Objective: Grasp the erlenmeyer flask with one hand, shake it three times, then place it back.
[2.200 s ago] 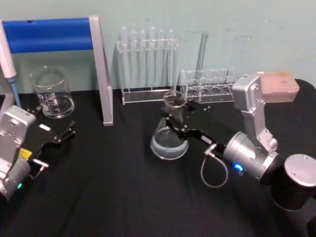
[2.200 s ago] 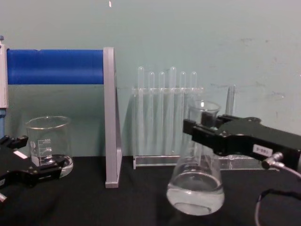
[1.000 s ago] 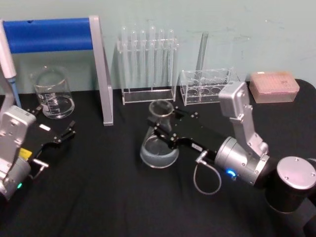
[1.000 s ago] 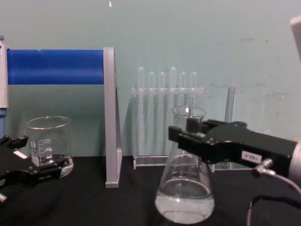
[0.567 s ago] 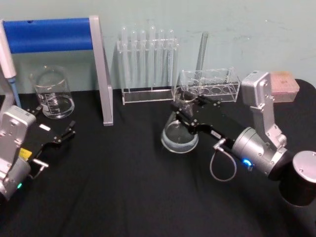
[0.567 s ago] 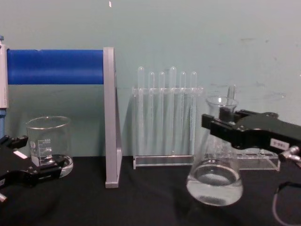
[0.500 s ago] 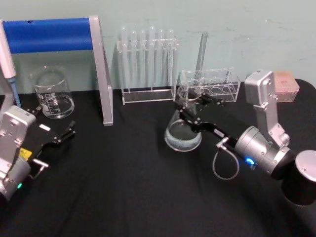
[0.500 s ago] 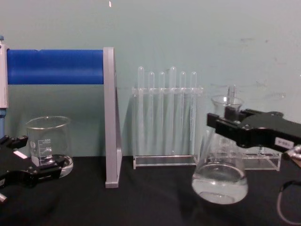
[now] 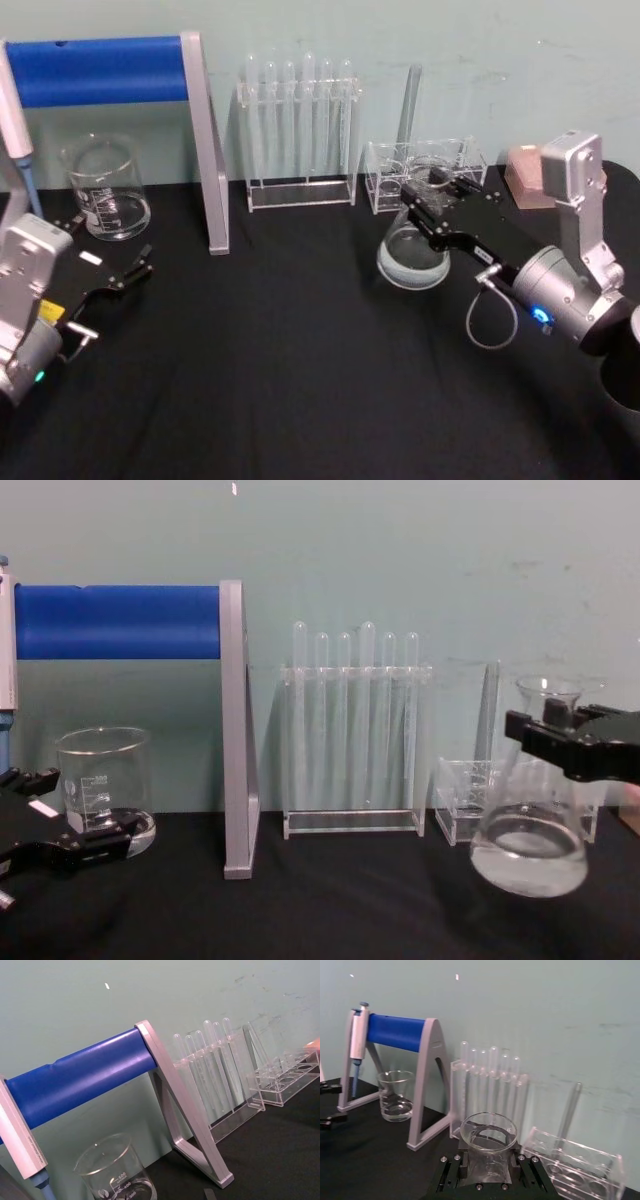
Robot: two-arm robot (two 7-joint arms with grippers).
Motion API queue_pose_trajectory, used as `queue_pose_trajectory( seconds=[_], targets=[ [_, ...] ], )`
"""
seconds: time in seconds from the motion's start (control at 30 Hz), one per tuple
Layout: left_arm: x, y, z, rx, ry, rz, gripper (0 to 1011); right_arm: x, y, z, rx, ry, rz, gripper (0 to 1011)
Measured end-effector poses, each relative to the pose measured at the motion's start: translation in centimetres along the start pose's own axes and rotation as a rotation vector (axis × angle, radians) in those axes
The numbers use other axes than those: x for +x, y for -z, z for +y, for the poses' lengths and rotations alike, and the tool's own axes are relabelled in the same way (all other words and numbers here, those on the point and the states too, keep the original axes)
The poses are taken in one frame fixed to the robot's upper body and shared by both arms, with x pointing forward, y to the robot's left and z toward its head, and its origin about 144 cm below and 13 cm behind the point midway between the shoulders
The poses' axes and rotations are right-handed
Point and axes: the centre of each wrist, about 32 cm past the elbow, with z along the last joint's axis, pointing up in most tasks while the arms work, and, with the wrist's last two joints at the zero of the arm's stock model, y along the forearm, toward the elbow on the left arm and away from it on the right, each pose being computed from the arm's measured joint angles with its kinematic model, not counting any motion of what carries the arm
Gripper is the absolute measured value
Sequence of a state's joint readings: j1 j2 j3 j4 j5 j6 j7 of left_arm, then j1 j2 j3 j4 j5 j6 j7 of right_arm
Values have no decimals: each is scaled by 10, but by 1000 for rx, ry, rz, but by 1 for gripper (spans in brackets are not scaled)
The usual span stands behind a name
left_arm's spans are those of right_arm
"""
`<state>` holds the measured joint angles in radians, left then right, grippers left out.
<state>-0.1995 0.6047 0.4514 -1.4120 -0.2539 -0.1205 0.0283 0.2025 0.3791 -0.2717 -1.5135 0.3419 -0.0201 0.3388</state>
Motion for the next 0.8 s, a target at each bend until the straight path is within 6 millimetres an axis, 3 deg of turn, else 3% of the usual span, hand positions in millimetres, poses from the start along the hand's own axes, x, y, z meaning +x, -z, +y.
queue_pose_trajectory(
  seconds=[0.4, 0.8],
  targets=[
    [0, 0, 0, 0, 0, 0, 1001, 9, 1, -6, -7, 54, -1, 449],
    [0, 0, 0, 0, 0, 0, 1001, 3, 2, -4, -18, 24, 5, 449]
  ],
)
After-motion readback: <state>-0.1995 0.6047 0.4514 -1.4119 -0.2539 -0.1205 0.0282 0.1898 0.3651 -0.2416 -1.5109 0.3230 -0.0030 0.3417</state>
